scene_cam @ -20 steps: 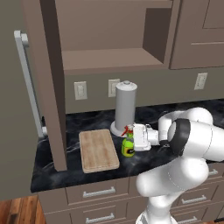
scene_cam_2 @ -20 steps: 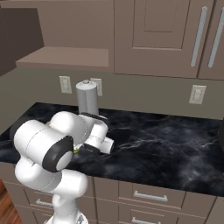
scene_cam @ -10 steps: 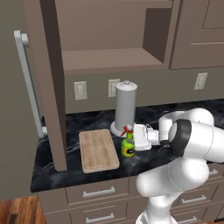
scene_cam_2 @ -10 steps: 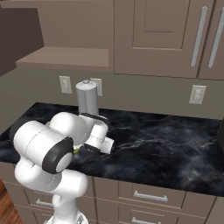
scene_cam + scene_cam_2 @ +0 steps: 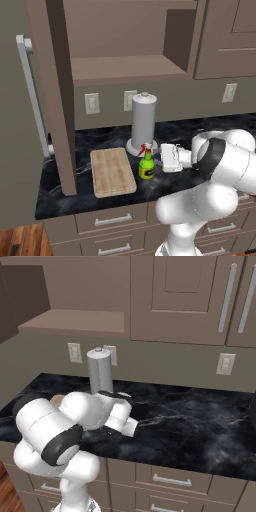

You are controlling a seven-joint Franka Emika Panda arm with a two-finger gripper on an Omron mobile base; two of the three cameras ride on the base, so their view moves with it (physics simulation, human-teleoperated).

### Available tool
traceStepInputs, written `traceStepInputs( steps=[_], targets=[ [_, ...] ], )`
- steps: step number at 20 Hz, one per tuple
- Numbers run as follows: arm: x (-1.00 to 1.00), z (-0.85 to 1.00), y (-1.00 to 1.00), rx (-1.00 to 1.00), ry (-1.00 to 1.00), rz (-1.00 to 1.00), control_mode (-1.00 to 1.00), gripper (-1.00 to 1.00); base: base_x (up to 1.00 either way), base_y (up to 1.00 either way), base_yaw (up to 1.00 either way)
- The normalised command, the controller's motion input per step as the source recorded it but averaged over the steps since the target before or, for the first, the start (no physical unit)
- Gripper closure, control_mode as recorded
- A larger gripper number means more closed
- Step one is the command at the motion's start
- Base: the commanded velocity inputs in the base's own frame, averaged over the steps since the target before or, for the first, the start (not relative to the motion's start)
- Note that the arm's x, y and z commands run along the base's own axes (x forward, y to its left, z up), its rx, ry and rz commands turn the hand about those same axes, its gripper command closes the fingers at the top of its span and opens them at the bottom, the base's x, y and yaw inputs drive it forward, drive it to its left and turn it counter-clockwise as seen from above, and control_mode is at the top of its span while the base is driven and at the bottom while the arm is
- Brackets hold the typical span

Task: Grab the spray bottle from the cabinet, then place it next to the cutting board for sanitizing. Then grab the dish brush from the countertop next to the sink and place it next to the cutting board.

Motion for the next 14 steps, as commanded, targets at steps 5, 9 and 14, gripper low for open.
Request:
traceStepInputs(
  steps=[5, 9, 14],
  targets=[
    [-0.55, 0.69, -0.21, 0.0, 0.04, -0.11, -1.0, -1.0, 0.0, 0.0, 0.0],
    [-0.58, 0.94, -0.41, 0.03, 0.08, -0.11, -1.0, -1.0, 0.0, 0.0, 0.0],
    [-0.65, 1.0, -0.16, 0.0, 0.16, -0.1, -1.0, -1.0, 0.0, 0.0, 0.0]
  ],
)
